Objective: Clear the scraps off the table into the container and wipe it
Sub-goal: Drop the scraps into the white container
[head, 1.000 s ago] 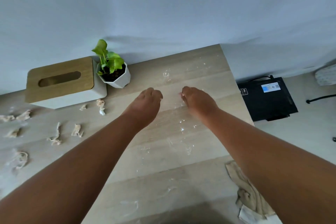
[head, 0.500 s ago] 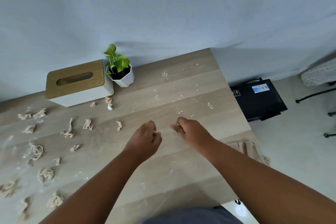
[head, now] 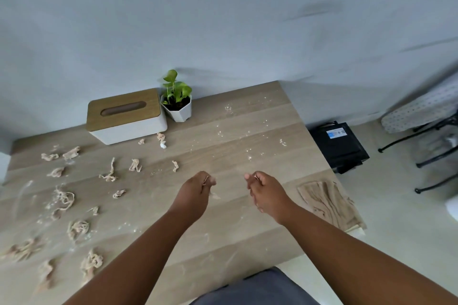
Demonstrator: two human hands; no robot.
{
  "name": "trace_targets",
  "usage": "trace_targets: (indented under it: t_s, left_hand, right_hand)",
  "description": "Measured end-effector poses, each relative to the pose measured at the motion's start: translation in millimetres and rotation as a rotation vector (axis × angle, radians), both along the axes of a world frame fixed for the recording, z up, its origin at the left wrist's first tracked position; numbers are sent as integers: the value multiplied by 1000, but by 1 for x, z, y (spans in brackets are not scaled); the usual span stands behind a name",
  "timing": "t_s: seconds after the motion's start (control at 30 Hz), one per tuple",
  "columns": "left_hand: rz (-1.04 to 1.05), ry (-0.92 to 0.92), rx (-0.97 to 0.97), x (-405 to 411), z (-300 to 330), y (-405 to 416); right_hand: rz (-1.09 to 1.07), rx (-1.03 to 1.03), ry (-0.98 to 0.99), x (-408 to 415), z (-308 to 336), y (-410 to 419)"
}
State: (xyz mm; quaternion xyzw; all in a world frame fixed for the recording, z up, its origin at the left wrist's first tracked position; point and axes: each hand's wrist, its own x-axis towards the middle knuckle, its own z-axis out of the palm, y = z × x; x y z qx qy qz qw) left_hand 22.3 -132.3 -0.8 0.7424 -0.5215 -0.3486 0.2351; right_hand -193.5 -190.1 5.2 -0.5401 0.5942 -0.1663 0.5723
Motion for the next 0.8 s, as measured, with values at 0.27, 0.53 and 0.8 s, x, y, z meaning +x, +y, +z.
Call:
trace_targets:
  t_s: [0.27,0.53,0.8]
  left_hand:
    - [292,509,106,-2,15,28]
    - [384,710,173,-18,14,43]
    - [292,934,227,-61,13,56]
  right_hand:
    - [-234,300,-131,9,22,46]
    - [-317,253,-167,-5,29,88]
    - [-455,235,-185,-39,27,117]
